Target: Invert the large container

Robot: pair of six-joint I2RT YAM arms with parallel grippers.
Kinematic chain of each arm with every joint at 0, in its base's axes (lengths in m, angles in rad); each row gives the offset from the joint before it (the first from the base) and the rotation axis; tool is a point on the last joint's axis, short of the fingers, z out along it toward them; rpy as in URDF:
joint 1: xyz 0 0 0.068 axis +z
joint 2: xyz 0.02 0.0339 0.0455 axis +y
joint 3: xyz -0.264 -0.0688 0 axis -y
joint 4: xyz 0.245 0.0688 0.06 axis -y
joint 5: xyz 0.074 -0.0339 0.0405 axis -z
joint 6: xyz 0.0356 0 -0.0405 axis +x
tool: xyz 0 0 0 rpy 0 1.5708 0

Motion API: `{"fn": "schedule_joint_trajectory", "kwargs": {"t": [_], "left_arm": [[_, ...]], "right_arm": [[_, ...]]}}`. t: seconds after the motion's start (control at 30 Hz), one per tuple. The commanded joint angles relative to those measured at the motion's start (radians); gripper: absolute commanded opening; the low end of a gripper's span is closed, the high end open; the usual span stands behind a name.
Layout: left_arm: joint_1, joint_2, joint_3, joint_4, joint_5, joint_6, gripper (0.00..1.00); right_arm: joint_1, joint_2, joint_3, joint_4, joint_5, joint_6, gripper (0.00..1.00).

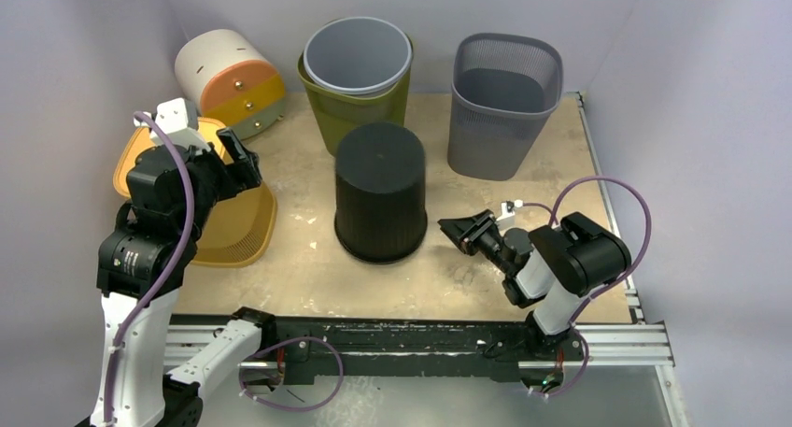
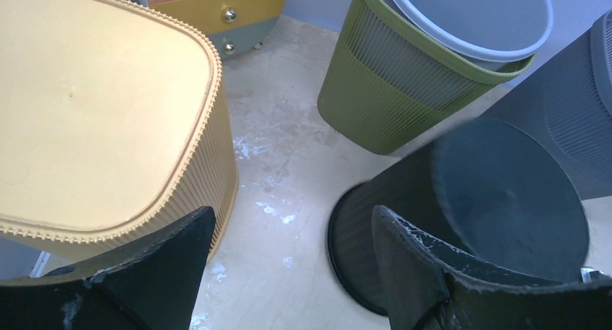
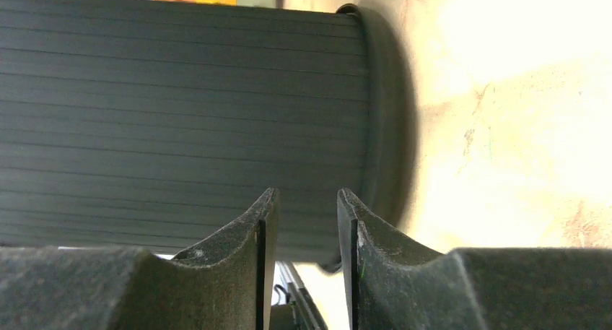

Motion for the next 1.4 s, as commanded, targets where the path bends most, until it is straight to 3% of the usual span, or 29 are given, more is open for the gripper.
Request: {"fn": "schedule_joint_trajectory", "kwargs": {"t": [0.0,0.5,0.53,0.63,0.8,0.97,1.07,1.17,1.37], "left_arm": [[-0.006,-0.010,-0.018,0.025,-0.012,0.012,0.77],[-0.006,-0.017,-0.039,0.024,-0.003,0.022,0.77],[-0.006,-0.019,-0.039,0.024,-0.001,0.022,0.77],[-0.006,-0.020,-0.042,0.025,0.001,0.024,0.77],[-0.006,-0.018,-0.053,0.032,0.008,0.028,0.77],[-0.006,-0.023,-0.082,0.056,0.024,0.029,0.77],[-0.006,-0.021,-0.100,0.076,0.031,0.028,0.77],[-0.006,-0.021,-0.115,0.095,0.040,0.026,0.77],[-0.006,-0.005,-0.087,0.096,0.042,0.036,0.77]], "right_arm": [[-0.006,-0.012,-0.003,0.423,-0.039,-0.088,0.38],[-0.008,0.058,-0.011,0.422,-0.077,-0.142,0.47],[-0.008,0.062,-0.008,0.422,-0.079,-0.147,0.51],[-0.008,0.044,0.014,0.361,-0.078,-0.166,0.98],[-0.008,-0.172,0.074,0.011,-0.036,-0.271,1.00],[-0.004,-0.536,0.258,-0.748,0.220,-0.555,1.00],[-0.003,-0.591,0.380,-1.038,0.334,-0.659,1.00],[-0.003,-0.554,0.453,-1.142,0.397,-0.718,1.00],[-0.003,-0.394,0.450,-1.053,0.355,-0.696,1.00]]}}
